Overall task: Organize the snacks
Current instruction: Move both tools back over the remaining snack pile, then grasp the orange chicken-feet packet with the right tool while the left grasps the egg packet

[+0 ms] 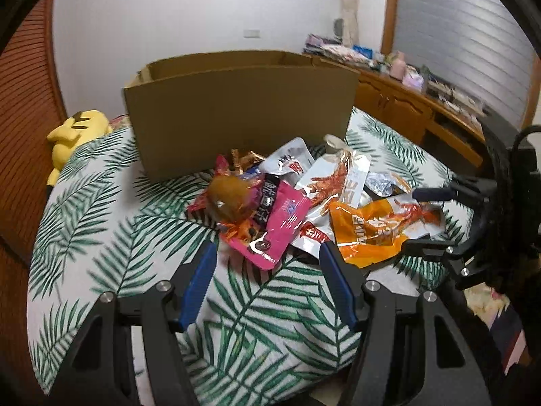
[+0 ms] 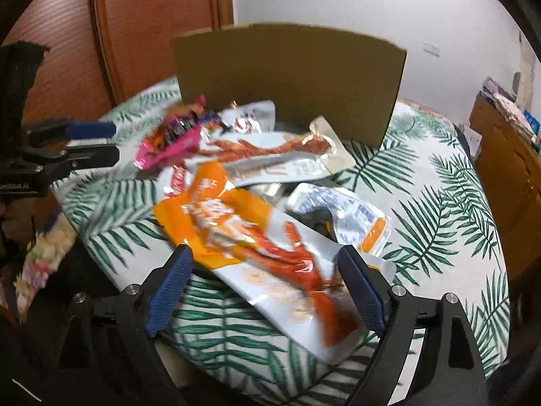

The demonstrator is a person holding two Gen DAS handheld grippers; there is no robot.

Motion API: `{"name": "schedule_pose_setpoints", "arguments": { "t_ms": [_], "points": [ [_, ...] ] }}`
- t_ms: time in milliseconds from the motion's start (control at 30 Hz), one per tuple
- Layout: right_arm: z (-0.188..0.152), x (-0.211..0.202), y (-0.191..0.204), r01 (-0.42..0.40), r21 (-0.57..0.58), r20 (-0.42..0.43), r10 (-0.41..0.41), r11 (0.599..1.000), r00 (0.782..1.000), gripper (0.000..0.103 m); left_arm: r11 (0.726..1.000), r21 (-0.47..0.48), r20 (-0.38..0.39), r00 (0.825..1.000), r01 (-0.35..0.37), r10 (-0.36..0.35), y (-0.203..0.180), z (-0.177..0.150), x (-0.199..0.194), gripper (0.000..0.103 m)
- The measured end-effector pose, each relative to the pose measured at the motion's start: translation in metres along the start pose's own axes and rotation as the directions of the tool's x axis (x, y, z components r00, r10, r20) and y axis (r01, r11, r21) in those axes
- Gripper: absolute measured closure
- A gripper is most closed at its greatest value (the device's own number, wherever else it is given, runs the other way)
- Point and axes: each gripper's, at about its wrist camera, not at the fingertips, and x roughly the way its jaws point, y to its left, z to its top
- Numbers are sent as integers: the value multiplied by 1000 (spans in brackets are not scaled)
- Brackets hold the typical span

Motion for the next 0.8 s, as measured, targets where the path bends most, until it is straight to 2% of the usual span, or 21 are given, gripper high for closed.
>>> {"name": "schedule_pose_setpoints", "arguments": {
  "t_ms": [100,233,400,500,567,667,800],
  "points": [
    [3,3,-1,-2,-39,-17,2,999,1000,15,999,42,-29,1000,9,-7,-3,6,12,41],
    [3,5,-1,-9,-60,-19,8,998,1000,15,995,101,-51,998,29,-24,-8,13,23,50],
    [0,4,-2,-16,-56,-11,15,998,1000,15,993,114,-63,998,23,-16,-5,20,31,49],
    [-1,4,-1,-12,-46,-4,11,999,1000,15,998,54,-54,998,16,-13,8,25,33,47],
    [-3,3,1,-3,-44,5,4,999,1000,15,999,-26,-43,999,30,-31,21,30,34,44],
    [-5,1,2,4,-44,16,-3,999,1000,15,991,-131,-37,998,41,-46,37,38,39,43],
    [-6,0,0,-4,-33,25,5,999,1000,15,978,-207,-24,999,18,-23,44,48,45,43]
  ]
}}
